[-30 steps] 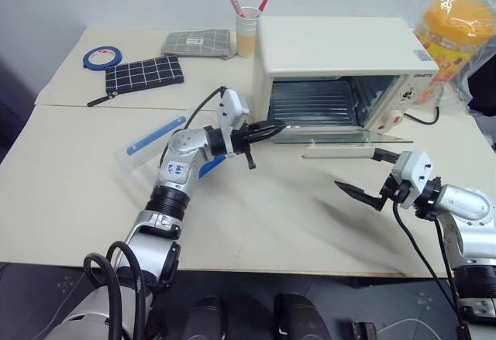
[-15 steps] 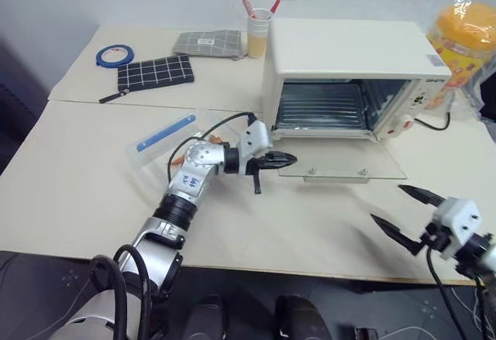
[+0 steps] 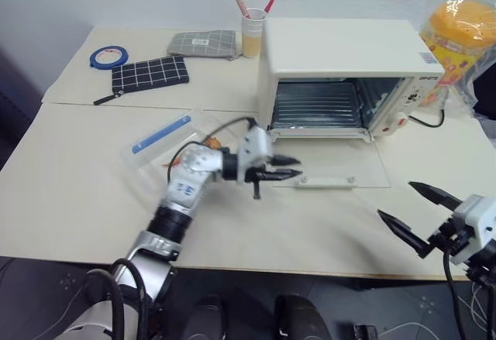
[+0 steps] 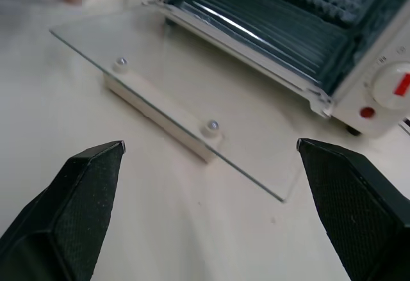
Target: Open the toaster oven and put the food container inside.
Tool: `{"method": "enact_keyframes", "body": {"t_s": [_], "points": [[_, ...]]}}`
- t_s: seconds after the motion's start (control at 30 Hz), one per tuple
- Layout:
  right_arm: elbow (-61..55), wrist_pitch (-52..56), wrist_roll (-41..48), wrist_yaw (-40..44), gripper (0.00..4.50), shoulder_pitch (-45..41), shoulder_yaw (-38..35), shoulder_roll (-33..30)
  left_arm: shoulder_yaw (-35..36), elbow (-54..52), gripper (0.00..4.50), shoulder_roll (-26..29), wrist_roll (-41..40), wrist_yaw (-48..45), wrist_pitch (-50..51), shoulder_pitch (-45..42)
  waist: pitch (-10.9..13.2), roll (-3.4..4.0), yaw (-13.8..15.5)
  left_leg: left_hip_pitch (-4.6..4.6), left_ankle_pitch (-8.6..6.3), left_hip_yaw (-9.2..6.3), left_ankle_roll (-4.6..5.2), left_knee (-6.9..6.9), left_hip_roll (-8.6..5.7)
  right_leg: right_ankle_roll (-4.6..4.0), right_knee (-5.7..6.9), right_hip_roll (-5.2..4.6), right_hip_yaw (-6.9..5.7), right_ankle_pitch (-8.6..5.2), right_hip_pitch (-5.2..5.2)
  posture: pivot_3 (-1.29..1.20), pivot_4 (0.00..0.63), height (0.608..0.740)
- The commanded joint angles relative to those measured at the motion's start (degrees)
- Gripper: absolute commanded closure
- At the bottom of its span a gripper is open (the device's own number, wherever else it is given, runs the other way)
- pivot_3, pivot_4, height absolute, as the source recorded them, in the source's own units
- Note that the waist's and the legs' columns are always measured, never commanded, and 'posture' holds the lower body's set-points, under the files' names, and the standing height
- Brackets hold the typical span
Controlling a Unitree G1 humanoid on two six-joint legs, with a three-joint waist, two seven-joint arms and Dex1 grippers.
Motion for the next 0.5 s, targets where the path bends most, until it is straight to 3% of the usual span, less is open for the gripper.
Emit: {"method": "enact_keyframes", "body": {"t_s": [0.03,0.13,0.27,0.5], "points": [[-2.0,1.5,2.4,1.7,0.0,-3.6,2.4,-1.2,8.7,-9.2,2.39,5.8,-9.2,0.2,8.6,3.1,0.0,0.03,-0.3,0.01,0.0,-0.02,0.0,0.0,0.0,0.0,0.0,0.01,-0.02,0.0,0.03,0.0,0.15,0.74],[-2.4,2.9,2.9,3.5,0.0,-7.7,6.0,-1.6,16.7,-13.9,1.41,13.5,-14.9,0.3,14.6,7.6,0.0,0.07,-1.4,0.03,0.0,-0.01,0.0,0.0,0.05,-0.03,0.02,0.02,0.02,0.02,0.02,0.0,0.15,0.74],[-3.4,4.2,2.5,4.7,0.0,-13.6,12.7,-0.4,30.7,-13.6,0.16,25.4,-16.1,0.2,14.4,19.5,0.0,0.08,-2.0,0.03,-0.01,-0.05,-0.05,-0.07,0.14,-0.05,0.02,0.06,0.0,0.02,-0.01,0.0,0.15,0.74],[-4.9,1.8,0.9,6.6,0.0,-15.9,20.0,1.9,52.6,-6.4,0.02,34.5,-16.8,1.7,15.1,39.6,0.0,0.0,-1.1,-0.11,-0.15,-0.15,0.04,-0.1,0.12,-0.05,-0.07,-0.19,-0.08,0.02,0.01,0.0,0.15,0.74]]}}
